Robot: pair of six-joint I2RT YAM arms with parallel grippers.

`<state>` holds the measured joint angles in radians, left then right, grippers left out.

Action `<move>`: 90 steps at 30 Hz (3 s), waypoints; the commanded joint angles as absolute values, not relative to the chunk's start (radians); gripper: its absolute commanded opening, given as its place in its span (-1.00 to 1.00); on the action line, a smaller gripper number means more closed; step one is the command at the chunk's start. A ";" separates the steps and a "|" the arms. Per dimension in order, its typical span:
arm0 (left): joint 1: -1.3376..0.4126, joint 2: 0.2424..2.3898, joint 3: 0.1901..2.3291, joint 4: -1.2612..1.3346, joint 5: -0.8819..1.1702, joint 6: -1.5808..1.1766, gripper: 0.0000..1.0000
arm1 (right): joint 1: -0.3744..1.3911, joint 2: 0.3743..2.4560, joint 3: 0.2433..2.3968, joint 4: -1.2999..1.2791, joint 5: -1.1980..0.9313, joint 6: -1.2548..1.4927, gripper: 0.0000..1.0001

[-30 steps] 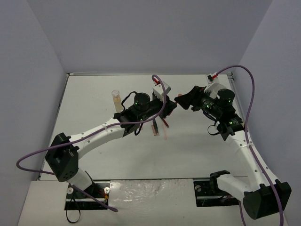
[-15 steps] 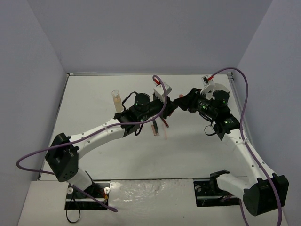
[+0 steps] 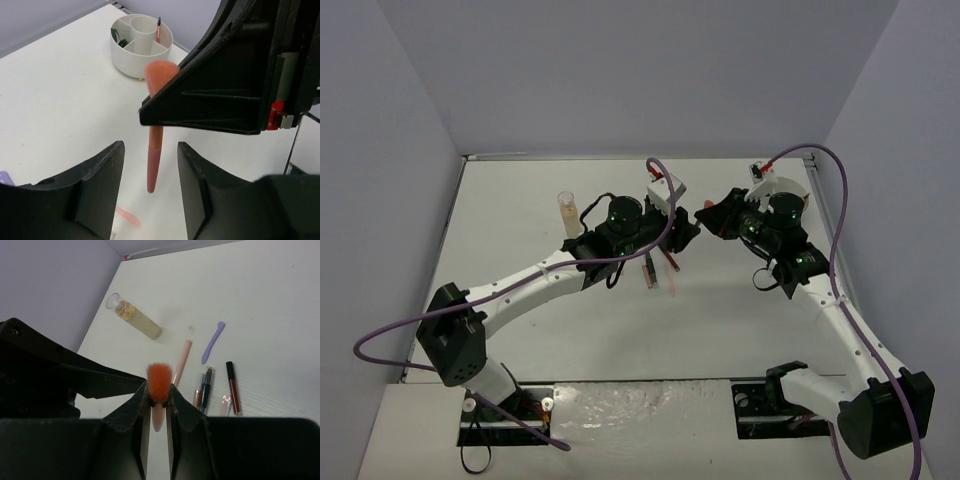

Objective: Organize the makeup

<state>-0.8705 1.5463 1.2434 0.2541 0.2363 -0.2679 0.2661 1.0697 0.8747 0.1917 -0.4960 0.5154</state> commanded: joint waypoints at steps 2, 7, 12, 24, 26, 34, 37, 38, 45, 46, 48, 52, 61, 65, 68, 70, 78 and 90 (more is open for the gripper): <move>-0.841 1.478 1.324 0.143 0.130 -0.273 0.45 | 0.246 1.037 0.900 0.181 -0.245 0.399 -1.00; -0.763 1.405 1.330 -0.084 0.036 -0.300 0.85 | 0.164 1.057 0.930 0.165 -0.064 0.322 -1.00; -0.620 1.283 1.317 -0.283 -0.051 -0.304 0.94 | -0.002 1.122 0.990 0.170 0.043 0.274 -1.00; -0.315 1.071 1.271 -0.493 -0.166 -0.266 0.94 | -0.209 1.352 1.071 0.333 0.171 0.238 -1.00; -0.285 1.054 1.251 -0.484 -0.220 -0.252 0.94 | -0.217 1.395 1.101 0.349 0.179 0.226 -1.00; -0.275 1.043 1.166 -0.442 -0.317 -0.215 0.94 | -0.244 1.577 1.201 0.380 0.153 0.196 -1.00; -0.275 1.043 1.154 -0.439 -0.364 -0.202 0.94 | -0.251 1.642 1.234 0.399 0.121 0.215 -1.00; -0.275 1.045 1.150 -0.439 -0.368 -0.200 0.94 | -0.252 1.664 1.240 0.404 0.107 0.222 -1.00; -0.275 1.057 1.149 -0.443 -0.350 -0.210 0.94 | -0.252 1.747 1.262 0.404 0.043 0.247 -1.00; -0.274 1.057 1.148 -0.443 -0.353 -0.210 0.94 | -0.252 1.750 1.260 0.403 0.038 0.246 -1.00; -0.273 1.059 1.147 -0.443 -0.357 -0.209 0.94 | -0.253 1.758 1.256 0.400 0.028 0.245 -1.00; -0.267 1.066 1.146 -0.442 -0.347 -0.213 0.94 | -0.252 1.776 1.267 0.369 0.019 0.242 -0.86; -0.241 1.074 1.149 -0.445 -0.307 -0.231 0.94 | -0.250 1.704 1.313 0.282 0.017 0.230 -0.08; -0.223 1.071 1.148 -0.446 -0.289 -0.239 0.94 | -0.231 1.621 1.319 0.207 0.017 0.228 0.08; -0.212 1.065 1.146 -0.445 -0.282 -0.244 0.94 | -0.177 1.542 1.309 0.149 0.012 0.219 0.16; -0.206 1.060 1.144 -0.442 -0.274 -0.247 0.94 | -0.110 1.507 1.303 0.098 0.011 0.201 0.22; -0.195 1.060 1.140 -0.442 -0.258 -0.250 0.94 | 0.243 1.447 1.196 0.003 0.009 0.230 0.27; -0.195 1.075 1.133 -0.439 -0.273 -0.251 0.94 | 0.623 1.638 1.073 -0.028 0.064 0.398 0.25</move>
<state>-0.2016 1.0771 1.1149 -0.4829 -0.2626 -0.2404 0.5322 1.5932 1.0830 -0.0350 0.0119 0.3249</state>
